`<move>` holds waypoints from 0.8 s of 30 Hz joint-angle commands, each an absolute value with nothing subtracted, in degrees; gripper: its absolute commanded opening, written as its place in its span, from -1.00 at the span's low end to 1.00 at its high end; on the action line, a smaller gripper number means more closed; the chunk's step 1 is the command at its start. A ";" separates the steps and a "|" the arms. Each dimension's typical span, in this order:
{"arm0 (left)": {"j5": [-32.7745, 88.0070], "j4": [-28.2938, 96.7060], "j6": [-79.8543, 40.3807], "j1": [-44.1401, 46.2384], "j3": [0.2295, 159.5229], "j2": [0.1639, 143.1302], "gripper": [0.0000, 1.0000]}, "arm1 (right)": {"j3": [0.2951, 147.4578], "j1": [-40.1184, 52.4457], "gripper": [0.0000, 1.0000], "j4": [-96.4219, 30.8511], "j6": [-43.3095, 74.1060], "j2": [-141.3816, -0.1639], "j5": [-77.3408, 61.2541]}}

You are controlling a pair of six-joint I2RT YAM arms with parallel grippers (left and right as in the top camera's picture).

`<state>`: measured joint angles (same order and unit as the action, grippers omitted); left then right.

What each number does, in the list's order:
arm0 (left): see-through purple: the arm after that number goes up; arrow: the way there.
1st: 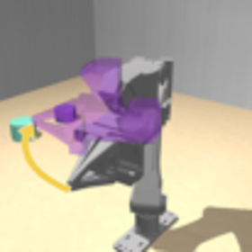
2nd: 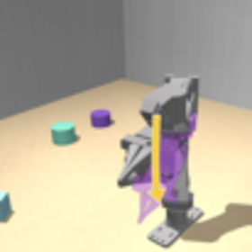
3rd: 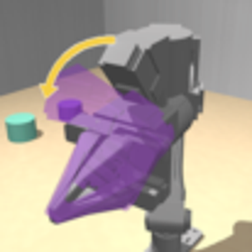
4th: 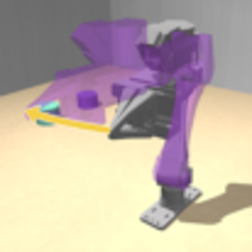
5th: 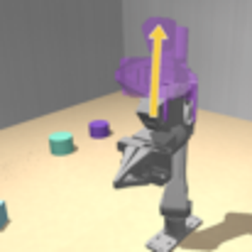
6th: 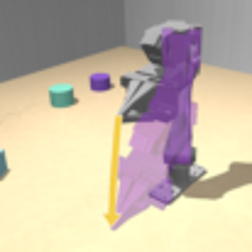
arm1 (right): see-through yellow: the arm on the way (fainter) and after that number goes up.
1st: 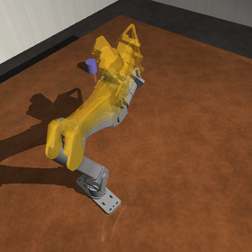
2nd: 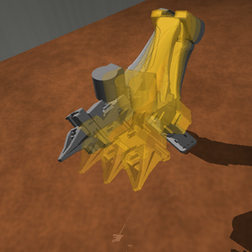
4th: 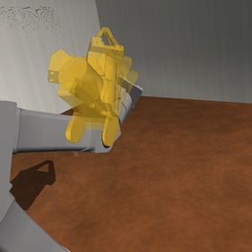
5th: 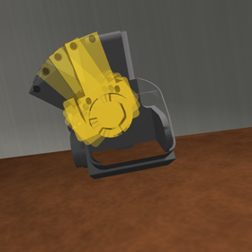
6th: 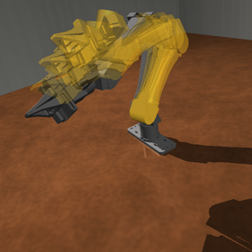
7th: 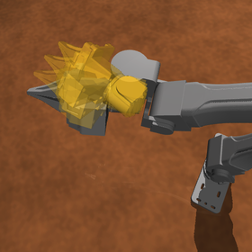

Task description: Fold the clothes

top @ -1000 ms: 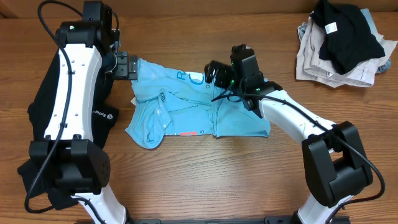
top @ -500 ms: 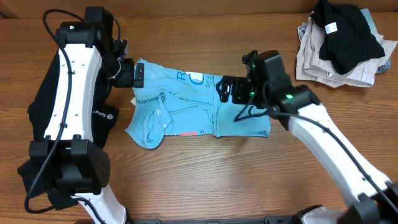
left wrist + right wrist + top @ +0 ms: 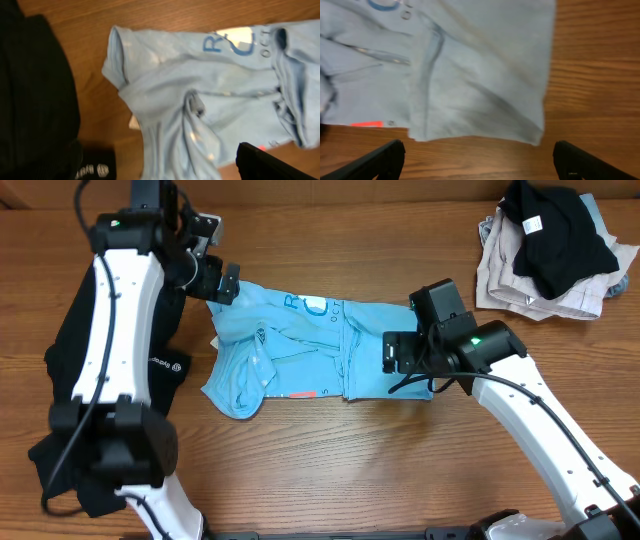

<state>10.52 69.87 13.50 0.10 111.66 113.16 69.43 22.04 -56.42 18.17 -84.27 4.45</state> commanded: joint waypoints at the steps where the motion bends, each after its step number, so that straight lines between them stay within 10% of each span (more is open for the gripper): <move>1: 10.57 66.78 18.09 -0.36 112.20 119.35 1.00 | 70.63 20.69 0.97 -57.54 18.63 -83.70 8.80; 13: 12.36 55.37 19.64 -0.36 112.20 131.61 0.99 | 70.63 20.16 1.00 -59.94 18.65 -83.70 8.69; 24: 13.43 69.47 15.77 -0.34 111.61 133.73 1.00 | 70.63 20.16 1.00 -59.92 18.63 -83.70 7.46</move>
<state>11.57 68.18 16.82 -0.05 111.63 133.10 69.43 20.34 -60.25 18.22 -84.27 7.66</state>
